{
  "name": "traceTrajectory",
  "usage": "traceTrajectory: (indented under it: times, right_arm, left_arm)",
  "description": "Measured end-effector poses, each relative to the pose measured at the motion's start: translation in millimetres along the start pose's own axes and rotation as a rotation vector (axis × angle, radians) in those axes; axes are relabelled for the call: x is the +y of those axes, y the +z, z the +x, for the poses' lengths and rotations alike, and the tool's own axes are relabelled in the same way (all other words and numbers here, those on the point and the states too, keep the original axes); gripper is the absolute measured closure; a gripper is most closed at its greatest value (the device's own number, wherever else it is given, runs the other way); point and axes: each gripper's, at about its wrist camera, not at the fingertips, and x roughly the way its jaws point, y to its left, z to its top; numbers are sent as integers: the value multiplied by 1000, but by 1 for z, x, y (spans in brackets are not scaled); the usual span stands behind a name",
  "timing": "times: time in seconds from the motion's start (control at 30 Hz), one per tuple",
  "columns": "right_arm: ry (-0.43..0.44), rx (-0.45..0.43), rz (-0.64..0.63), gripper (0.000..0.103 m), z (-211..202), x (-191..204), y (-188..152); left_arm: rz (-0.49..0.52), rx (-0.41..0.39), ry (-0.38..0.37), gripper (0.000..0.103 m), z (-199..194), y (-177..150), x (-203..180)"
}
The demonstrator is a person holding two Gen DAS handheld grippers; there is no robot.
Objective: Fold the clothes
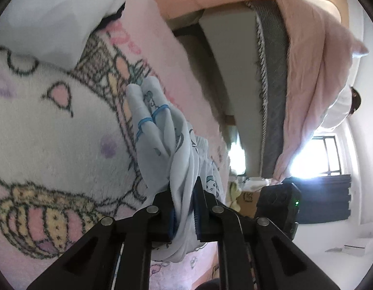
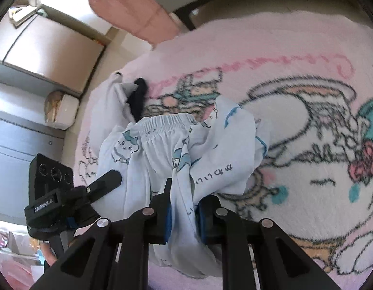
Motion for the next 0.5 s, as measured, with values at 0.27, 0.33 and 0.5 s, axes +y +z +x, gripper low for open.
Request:
traceTrajectory:
  times: [0.27, 0.33, 0.5]
  right_arm:
    - [5, -26, -81, 88, -2, 50, 29]
    - [4, -27, -109, 88, 1, 66, 37]
    - [12, -19, -153, 88, 11, 99, 54]
  left_arm:
    - [70, -61, -7, 93, -38, 34, -23]
    - [80, -79, -4, 93, -50, 43, -25]
    - [97, -120, 3, 93, -78, 63, -26]
